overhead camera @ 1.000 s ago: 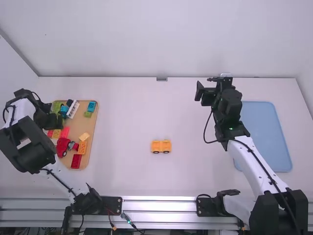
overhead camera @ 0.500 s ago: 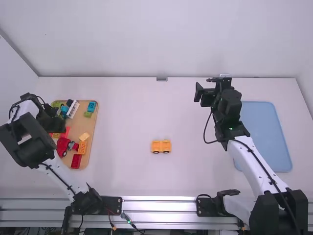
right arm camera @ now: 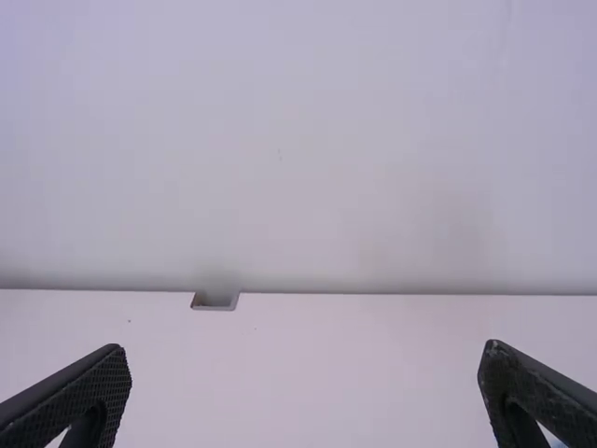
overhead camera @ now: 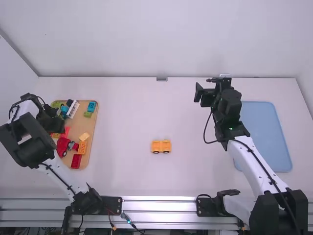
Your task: Assemble lego blocks to make yellow taxi
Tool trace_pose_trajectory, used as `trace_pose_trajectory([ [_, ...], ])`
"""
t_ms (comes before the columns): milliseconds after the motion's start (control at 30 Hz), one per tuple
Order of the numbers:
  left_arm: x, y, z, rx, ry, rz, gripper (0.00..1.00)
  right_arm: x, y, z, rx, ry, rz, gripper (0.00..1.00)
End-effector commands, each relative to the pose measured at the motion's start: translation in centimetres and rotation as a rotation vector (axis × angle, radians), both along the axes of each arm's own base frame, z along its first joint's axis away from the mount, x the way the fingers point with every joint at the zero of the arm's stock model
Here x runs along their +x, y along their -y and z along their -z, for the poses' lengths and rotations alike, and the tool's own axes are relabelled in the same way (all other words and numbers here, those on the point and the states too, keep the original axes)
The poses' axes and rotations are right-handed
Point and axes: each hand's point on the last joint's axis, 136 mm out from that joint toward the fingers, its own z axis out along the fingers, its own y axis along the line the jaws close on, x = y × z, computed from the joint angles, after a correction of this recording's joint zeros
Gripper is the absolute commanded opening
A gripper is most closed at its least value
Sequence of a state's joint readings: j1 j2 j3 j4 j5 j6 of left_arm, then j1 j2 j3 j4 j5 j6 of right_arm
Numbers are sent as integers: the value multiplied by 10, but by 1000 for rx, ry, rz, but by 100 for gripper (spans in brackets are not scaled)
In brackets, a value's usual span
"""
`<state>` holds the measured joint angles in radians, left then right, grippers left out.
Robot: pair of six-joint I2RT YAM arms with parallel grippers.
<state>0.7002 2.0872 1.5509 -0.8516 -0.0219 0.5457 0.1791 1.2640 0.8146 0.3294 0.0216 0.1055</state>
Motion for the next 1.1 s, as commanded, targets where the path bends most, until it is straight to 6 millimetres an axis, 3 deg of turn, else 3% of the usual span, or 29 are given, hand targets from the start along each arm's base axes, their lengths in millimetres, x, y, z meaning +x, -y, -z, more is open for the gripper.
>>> trace_pose_trajectory([
  [0, 0, 7, 6, -26, -8, -9, 68, 5, -1, -19, 9, 36, 1, 99],
  [467, -13, 11, 17, -38, -43, -26, 64, 5, -1, -19, 10, 35, 1, 99],
  [633, -18, -2, 21, 36, -64, -79, 63, 5, -1, -19, 10, 36, 2, 99],
  [1067, -13, -5, 20, 47, -42, -86, 68, 5, -1, -20, 11, 42, 2, 99],
])
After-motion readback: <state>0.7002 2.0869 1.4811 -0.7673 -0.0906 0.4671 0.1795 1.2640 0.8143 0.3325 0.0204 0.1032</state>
